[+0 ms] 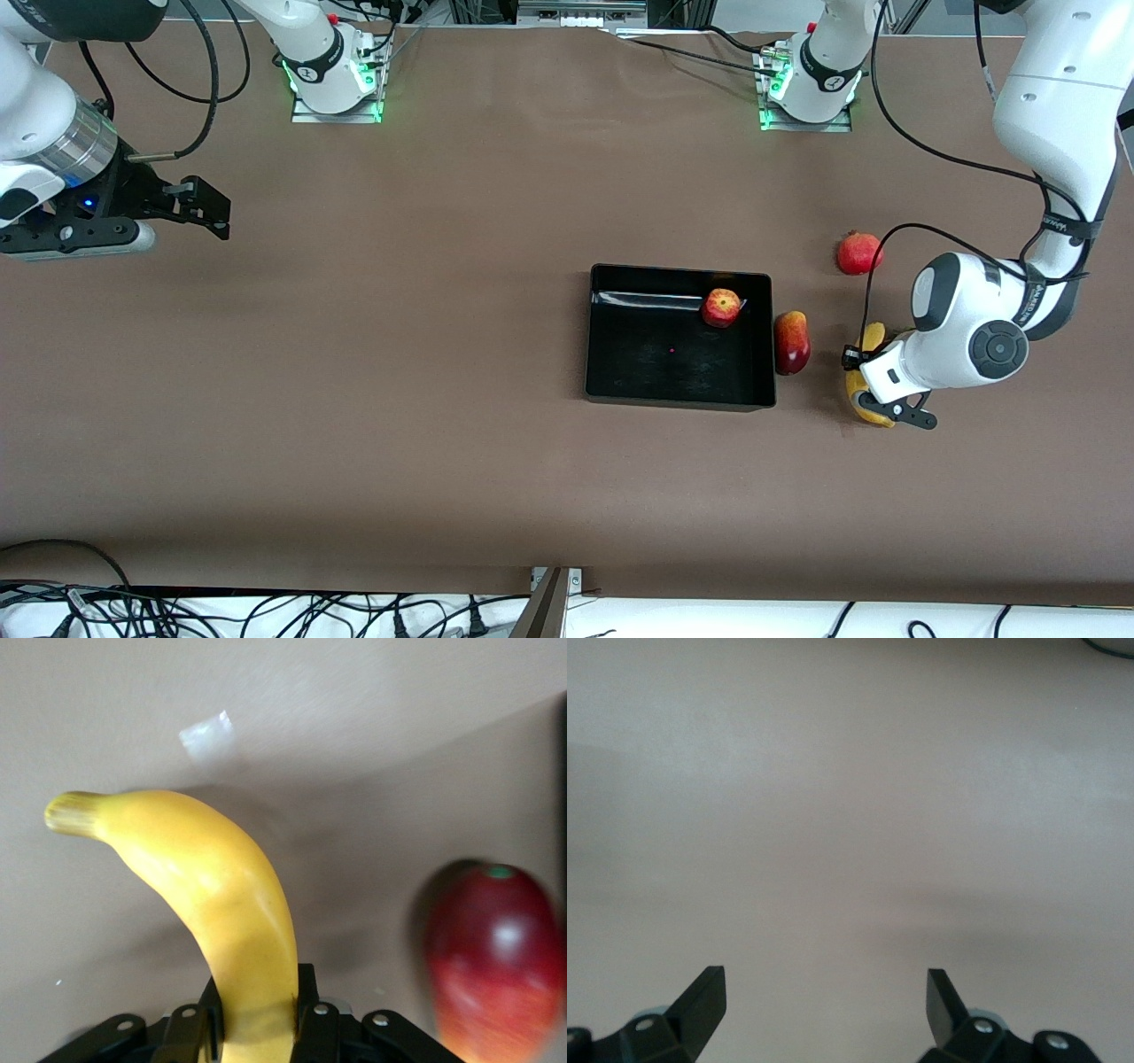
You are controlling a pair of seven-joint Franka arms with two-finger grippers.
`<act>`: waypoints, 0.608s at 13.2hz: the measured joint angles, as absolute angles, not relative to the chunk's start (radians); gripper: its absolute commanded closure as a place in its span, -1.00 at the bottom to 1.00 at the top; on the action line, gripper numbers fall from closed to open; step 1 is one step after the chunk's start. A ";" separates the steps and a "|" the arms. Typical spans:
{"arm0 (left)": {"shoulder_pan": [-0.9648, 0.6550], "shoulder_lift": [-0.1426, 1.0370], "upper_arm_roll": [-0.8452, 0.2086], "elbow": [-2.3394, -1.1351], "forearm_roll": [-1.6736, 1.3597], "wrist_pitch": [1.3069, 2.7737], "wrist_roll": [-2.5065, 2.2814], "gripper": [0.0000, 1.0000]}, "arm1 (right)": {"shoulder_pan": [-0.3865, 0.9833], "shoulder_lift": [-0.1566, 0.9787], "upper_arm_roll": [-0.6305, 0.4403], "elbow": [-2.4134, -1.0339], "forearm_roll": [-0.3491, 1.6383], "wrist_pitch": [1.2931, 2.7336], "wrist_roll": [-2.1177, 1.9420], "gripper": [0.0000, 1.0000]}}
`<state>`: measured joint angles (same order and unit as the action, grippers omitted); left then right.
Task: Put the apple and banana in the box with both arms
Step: 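Carry the banana over the black box and release it with the left gripper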
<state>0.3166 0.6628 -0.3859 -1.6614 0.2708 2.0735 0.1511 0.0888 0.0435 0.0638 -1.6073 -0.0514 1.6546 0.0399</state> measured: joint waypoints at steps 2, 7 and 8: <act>0.304 0.636 -0.468 -1.573 0.270 1.916 0.139 1.00 | 0.089 0.044 0.064 -1.607 -0.051 1.655 0.040 -1.00; 0.177 0.615 -0.672 -1.496 0.269 1.790 -0.221 1.00 | 0.089 0.044 0.064 -1.607 -0.051 1.655 0.040 -1.00; 0.128 0.631 -0.672 -1.501 0.269 1.817 -0.281 1.00 | 0.089 0.044 0.064 -1.607 -0.051 1.655 0.040 -1.00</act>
<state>0.1281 0.6315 -0.6721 -1.5012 0.2693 1.8172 -0.2812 0.0889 0.0439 0.0644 -1.6068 -0.0513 1.6546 0.0399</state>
